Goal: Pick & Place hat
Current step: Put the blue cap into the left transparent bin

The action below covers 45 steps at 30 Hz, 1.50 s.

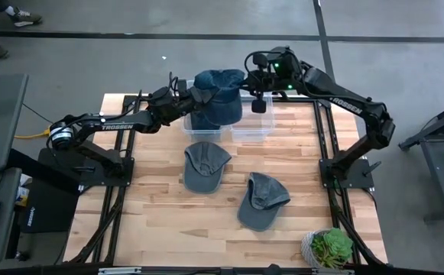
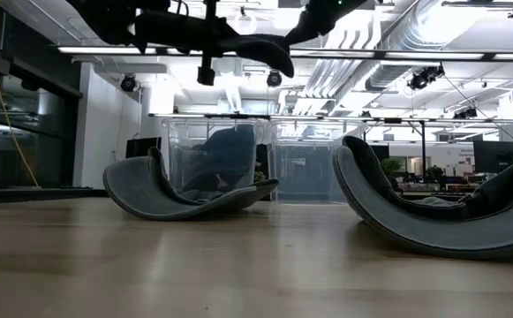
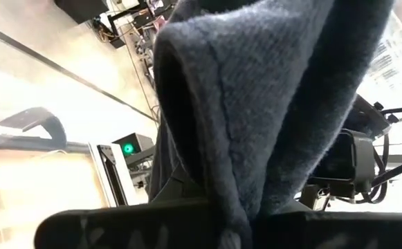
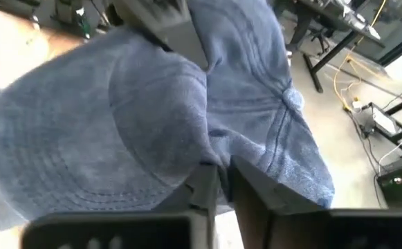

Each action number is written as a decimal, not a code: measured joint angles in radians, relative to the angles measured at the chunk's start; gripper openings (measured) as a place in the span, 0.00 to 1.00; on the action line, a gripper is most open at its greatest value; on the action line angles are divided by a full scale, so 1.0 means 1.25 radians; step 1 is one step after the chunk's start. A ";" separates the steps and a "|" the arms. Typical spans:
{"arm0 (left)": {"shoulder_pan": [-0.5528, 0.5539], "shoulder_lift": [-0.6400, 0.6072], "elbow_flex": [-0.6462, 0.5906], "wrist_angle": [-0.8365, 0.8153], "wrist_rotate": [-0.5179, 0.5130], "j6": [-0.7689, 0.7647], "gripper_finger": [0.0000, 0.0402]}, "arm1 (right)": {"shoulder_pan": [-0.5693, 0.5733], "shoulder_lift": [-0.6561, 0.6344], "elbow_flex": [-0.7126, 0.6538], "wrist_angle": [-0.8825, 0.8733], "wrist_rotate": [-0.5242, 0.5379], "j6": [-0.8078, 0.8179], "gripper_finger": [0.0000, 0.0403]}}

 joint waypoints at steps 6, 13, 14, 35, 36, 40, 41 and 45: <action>0.005 0.004 -0.003 -0.027 -0.028 0.013 0.00 | -0.002 -0.013 0.001 0.008 -0.031 0.026 0.30; 0.123 0.002 -0.002 -0.006 0.125 0.029 0.00 | -0.024 -0.021 0.003 0.014 0.038 0.070 0.50; 0.147 0.002 -0.002 -0.007 0.167 0.022 0.00 | -0.030 -0.025 0.003 0.009 0.045 0.077 0.51; 0.399 0.002 -0.001 -0.142 0.671 0.092 0.00 | -0.083 0.102 0.001 0.114 -0.148 0.229 0.49; 0.398 0.002 -0.001 -0.153 0.671 0.100 0.00 | -0.083 0.105 0.001 0.114 -0.148 0.230 0.49; 0.398 0.001 -0.001 -0.159 0.691 0.104 0.00 | -0.083 0.107 0.001 0.111 -0.134 0.240 0.48; 0.398 0.001 -0.001 -0.168 0.691 0.104 0.00 | -0.083 0.107 0.001 0.110 -0.133 0.247 0.48; 0.382 0.007 -0.001 -0.199 0.682 0.120 0.00 | -0.089 0.107 0.001 0.088 -0.132 0.254 0.48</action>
